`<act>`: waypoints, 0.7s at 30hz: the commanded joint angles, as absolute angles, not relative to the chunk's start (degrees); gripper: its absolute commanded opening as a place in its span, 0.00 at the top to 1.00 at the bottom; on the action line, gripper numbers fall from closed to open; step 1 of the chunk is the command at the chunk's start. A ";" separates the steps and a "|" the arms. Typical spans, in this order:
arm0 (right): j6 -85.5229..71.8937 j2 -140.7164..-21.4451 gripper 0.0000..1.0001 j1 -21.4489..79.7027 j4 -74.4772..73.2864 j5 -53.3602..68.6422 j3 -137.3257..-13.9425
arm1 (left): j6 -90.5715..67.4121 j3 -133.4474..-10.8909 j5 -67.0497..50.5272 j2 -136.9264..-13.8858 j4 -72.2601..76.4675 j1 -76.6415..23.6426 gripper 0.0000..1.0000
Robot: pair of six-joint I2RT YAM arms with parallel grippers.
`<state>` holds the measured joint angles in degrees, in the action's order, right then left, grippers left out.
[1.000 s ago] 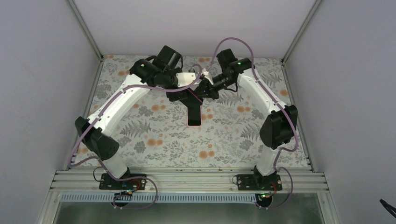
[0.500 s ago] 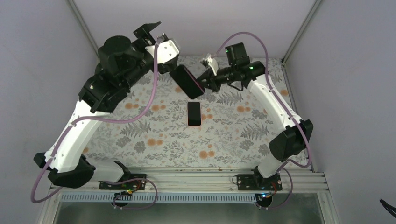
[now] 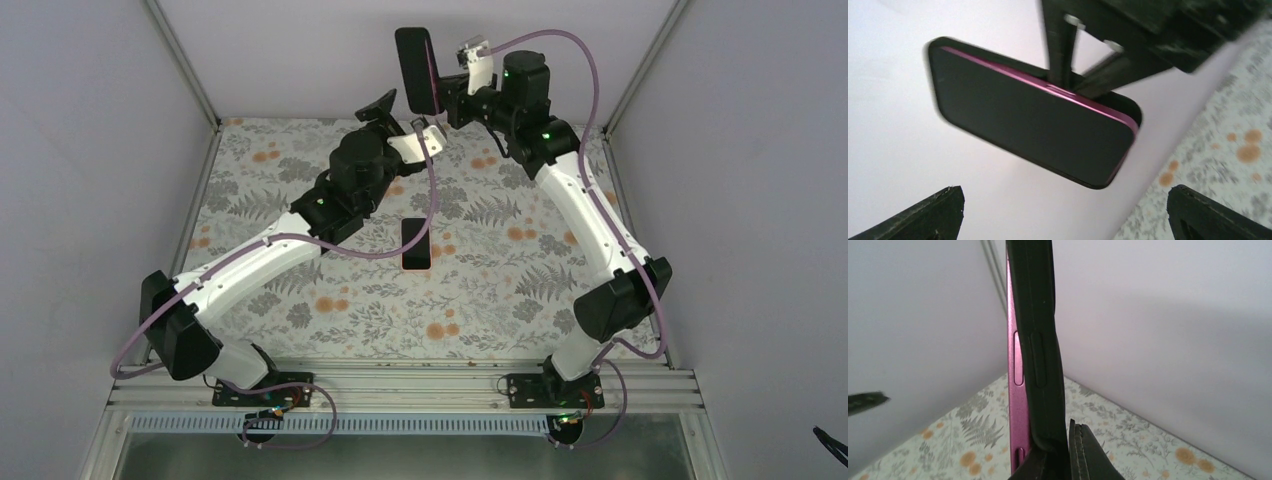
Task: Take the phone out of the phone case
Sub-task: Remove the phone case from the phone.
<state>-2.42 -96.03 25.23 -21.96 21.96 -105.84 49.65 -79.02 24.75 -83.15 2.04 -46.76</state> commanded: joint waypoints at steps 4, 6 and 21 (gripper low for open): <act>-8.94 -97.23 0.97 24.83 -14.00 16.16 -108.62 | 42.70 -79.58 26.53 -85.94 18.59 -45.71 0.00; -9.73 -97.06 0.97 24.87 -13.98 15.32 -108.51 | 41.37 -80.49 24.42 -87.09 17.65 -45.18 0.00; -12.12 -93.42 0.97 24.87 -13.06 17.51 -107.50 | 34.09 -82.70 20.76 -91.33 17.32 -40.07 0.00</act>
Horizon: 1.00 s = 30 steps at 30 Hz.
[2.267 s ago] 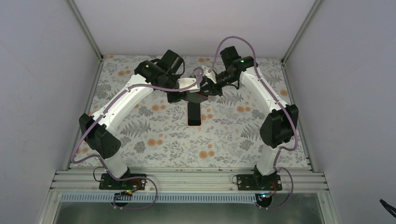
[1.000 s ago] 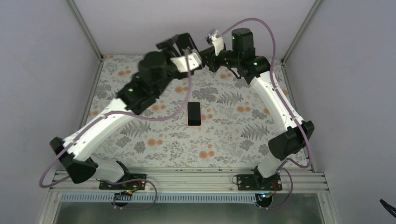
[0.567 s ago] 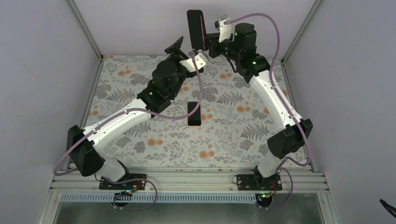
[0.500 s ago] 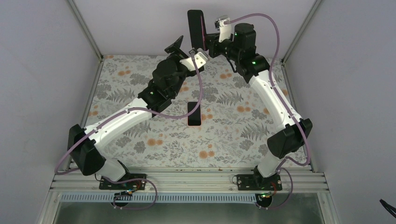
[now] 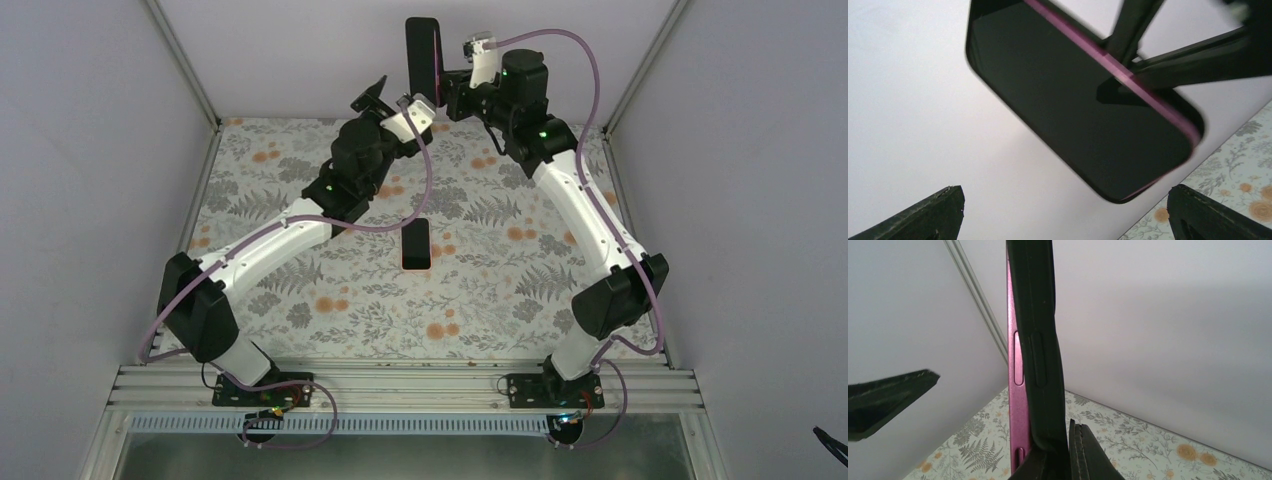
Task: Take the phone out of the phone case
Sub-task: Remove the phone case from the phone.
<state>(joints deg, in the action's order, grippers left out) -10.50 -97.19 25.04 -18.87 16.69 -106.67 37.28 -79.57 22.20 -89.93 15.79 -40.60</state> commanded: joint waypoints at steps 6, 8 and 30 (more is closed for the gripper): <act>-12.78 -93.67 0.97 24.87 -12.85 18.33 -108.01 | 33.79 -84.52 18.94 -93.10 15.17 -40.13 0.00; -12.71 -93.81 0.97 24.87 -12.88 18.40 -108.18 | 33.32 -84.69 18.51 -93.27 14.76 -40.09 0.00; -12.76 -94.85 0.97 24.96 -12.83 18.87 -108.28 | 32.28 -84.88 20.13 -92.78 16.34 -41.75 0.00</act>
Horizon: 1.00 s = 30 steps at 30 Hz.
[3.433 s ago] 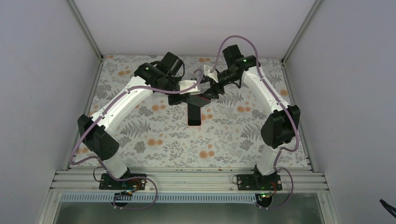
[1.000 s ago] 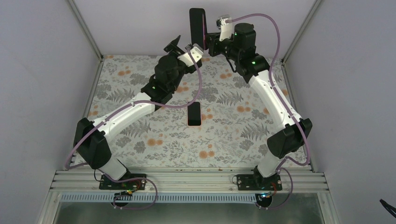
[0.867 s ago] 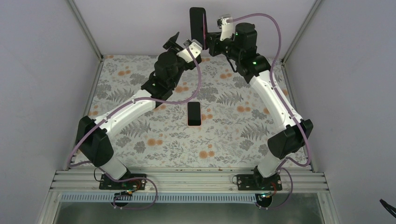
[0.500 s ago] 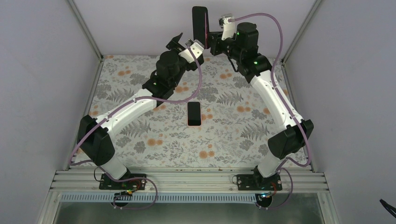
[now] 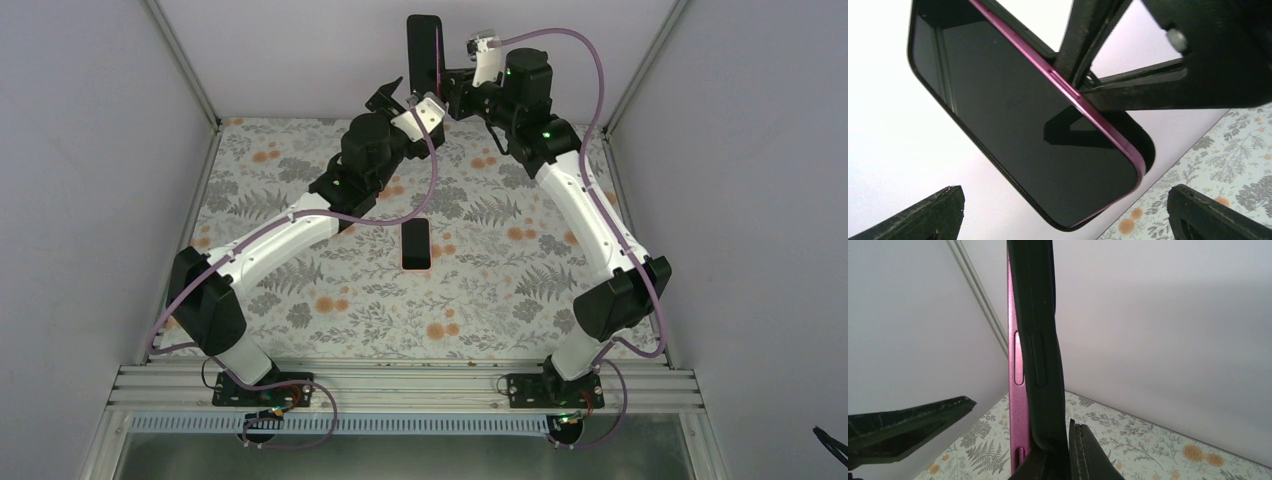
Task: Take the phone out of the phone case
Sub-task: Remove the phone case from the phone.
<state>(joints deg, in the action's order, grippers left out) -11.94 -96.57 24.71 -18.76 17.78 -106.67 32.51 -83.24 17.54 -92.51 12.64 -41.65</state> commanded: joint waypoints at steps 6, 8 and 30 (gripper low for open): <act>-12.69 -94.83 0.97 24.96 -12.62 19.15 -107.55 | 31.74 -86.23 20.79 -93.19 16.35 -41.84 0.00; -12.75 -94.87 0.97 24.96 -12.50 19.46 -107.43 | 31.71 -86.64 21.15 -93.50 16.46 -41.96 0.00; -2.76 -92.22 0.97 25.20 -28.42 42.30 -101.98 | 82.72 -92.86 47.65 -116.20 97.99 -43.38 0.29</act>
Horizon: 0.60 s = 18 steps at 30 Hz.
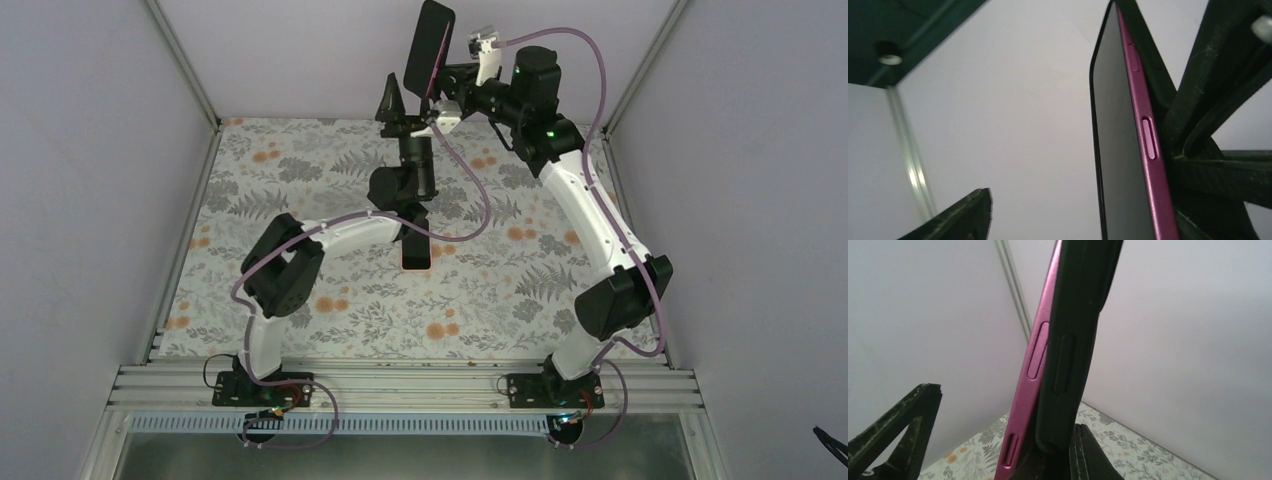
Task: Take the phone out of the phone case
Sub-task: Remove the phone case from the phone.
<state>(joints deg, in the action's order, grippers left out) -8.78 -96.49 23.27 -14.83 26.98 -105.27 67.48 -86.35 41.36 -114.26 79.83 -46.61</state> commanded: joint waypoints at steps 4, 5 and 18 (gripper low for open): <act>-0.78 -88.71 0.97 25.22 -27.47 43.18 -95.93 | 80.43 -91.52 44.06 -115.93 98.41 -44.43 0.40; -0.58 -88.52 0.97 25.18 -27.68 43.22 -95.49 | 79.64 -91.20 43.30 -115.77 97.80 -44.65 0.43; 1.74 -89.17 0.97 23.67 -28.69 28.28 -94.10 | 78.77 -89.19 42.62 -113.35 95.21 -47.14 0.98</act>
